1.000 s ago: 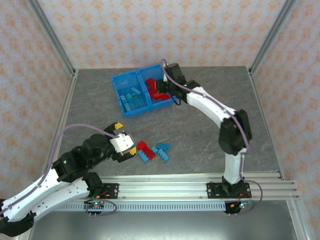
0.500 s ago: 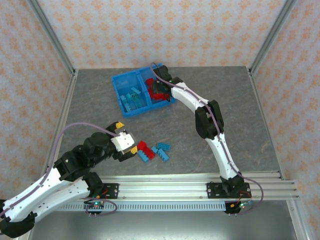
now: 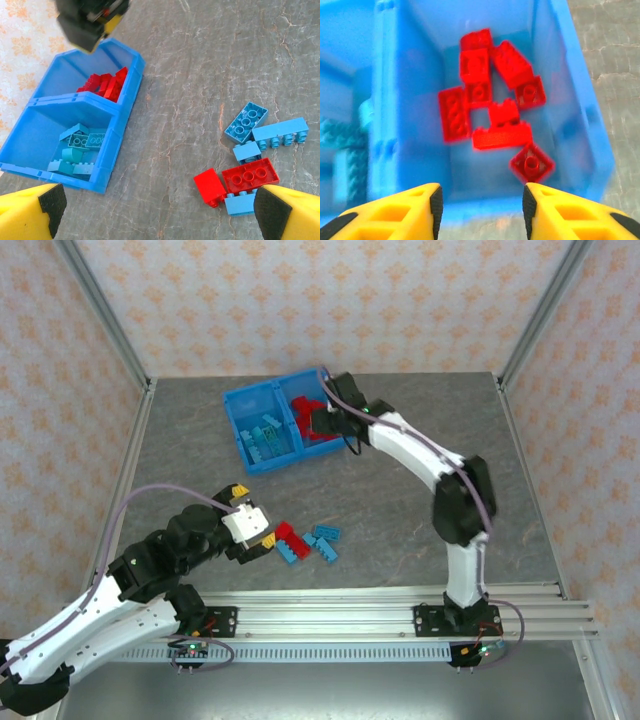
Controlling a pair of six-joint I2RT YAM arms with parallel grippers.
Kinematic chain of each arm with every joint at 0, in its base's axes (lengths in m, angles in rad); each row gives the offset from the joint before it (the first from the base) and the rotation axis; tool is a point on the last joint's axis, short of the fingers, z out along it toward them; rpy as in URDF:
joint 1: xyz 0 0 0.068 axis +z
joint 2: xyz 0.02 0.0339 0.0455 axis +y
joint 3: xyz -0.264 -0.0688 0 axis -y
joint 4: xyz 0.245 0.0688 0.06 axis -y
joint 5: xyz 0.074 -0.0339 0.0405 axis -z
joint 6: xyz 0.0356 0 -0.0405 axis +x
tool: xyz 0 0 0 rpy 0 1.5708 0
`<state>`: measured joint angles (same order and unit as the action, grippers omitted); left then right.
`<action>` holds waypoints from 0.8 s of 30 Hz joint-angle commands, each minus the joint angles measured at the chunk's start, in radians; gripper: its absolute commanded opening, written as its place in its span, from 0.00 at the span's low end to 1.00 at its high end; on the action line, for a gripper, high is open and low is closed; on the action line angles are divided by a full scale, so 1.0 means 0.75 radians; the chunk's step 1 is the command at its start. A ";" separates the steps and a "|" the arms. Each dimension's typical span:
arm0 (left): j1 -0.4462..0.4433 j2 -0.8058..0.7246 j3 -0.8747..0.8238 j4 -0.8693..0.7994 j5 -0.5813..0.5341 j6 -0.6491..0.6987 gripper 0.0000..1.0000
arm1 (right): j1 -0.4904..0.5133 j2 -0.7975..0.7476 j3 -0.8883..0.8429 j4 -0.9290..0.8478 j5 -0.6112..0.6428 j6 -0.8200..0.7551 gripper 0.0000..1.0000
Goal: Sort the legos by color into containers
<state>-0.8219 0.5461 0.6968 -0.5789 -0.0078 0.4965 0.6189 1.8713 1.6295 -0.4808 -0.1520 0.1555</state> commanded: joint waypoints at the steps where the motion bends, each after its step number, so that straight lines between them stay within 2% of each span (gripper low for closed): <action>1: 0.010 0.002 0.028 -0.008 -0.012 -0.026 0.99 | 0.089 -0.317 -0.350 0.065 -0.083 0.005 0.50; 6: 0.012 0.037 0.036 -0.015 0.010 -0.026 1.00 | 0.265 -0.615 -0.764 -0.080 -0.118 0.104 0.51; 9: 0.014 0.070 0.038 -0.020 0.066 -0.018 1.00 | 0.344 -0.693 -0.878 -0.174 -0.161 0.189 0.54; 12: 0.014 0.122 0.059 -0.067 0.089 -0.014 1.00 | 0.394 -0.728 -0.973 -0.138 -0.241 0.268 0.61; 16: 0.016 0.210 0.103 -0.153 0.117 -0.004 0.99 | 0.446 -0.666 -1.028 -0.026 -0.297 0.307 0.64; 24: 0.018 0.236 0.111 -0.193 0.175 0.015 1.00 | 0.477 -0.433 -0.970 0.068 -0.320 0.273 0.59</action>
<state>-0.8150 0.7284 0.7513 -0.6762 0.0940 0.4988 0.9649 1.5021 0.8680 -0.4728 -0.3725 0.3595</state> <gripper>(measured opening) 0.995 0.599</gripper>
